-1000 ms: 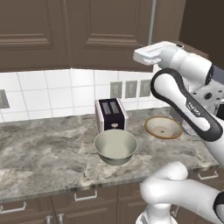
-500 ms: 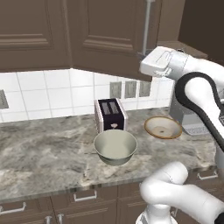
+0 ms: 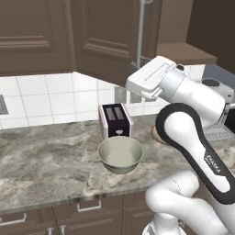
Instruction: Open the cabinet. Pick the bowls from the counter and place them in the cabinet. Then close the cabinet.
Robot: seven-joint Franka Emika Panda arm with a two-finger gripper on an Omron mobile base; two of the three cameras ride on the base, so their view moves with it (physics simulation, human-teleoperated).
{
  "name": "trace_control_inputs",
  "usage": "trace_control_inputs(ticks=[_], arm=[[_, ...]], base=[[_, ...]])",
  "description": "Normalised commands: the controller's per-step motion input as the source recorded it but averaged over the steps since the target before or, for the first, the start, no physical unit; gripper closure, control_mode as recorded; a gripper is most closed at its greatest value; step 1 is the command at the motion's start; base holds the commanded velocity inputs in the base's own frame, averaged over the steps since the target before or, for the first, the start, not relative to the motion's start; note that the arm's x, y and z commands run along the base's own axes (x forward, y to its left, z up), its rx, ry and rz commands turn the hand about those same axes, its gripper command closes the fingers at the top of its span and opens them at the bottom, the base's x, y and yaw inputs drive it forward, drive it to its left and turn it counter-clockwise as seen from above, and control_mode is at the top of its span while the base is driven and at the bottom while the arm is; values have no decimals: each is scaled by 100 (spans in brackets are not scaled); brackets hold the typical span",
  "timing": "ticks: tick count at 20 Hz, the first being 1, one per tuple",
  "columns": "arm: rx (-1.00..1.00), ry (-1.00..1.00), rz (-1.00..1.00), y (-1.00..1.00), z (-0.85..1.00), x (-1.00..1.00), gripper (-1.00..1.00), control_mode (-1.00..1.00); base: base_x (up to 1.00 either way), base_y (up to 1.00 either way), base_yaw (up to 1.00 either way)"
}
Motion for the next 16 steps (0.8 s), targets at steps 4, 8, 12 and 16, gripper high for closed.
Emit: trace_control_inputs(ticks=[4,8,12,16], arm=[[0,-9,0,26,11,-84,100,-100],[0,-2,0,4,18,-76,100,-100],[7,0,0,-89,33,-44,100,-100],[13,0,0,-100,40,-74,100,-100]], base=[[0,0,0],[0,0,0],[0,0,0],[0,0,0]])
